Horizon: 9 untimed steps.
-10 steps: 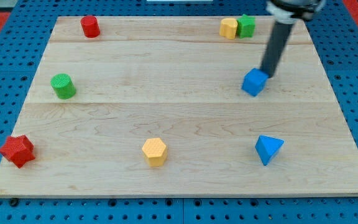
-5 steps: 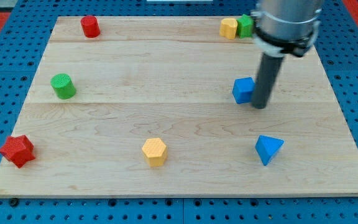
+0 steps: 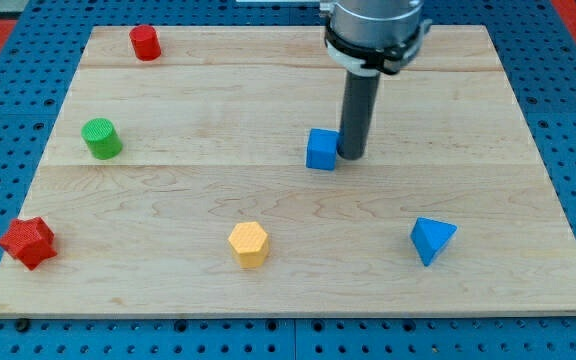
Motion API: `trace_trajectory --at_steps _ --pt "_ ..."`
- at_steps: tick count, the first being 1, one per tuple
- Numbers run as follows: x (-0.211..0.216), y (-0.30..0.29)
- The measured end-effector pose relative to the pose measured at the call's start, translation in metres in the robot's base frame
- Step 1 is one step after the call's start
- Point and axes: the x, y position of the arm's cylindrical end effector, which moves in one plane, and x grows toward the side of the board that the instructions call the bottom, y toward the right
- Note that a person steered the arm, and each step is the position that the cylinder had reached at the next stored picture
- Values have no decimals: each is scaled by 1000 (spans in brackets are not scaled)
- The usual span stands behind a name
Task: Move the blue cube towards the bottom left corner
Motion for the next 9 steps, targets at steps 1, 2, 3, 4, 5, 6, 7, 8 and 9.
trace_trajectory --at_steps 1,2,3,4,5,6,7,8,9 --pt "-53 -22" --pt "-32 -64" --pt "-6 -16" --pt "-4 19" --pt "23 10" --pt "16 -26" --pt "13 -93" --pt "15 -12" --pt "35 6"
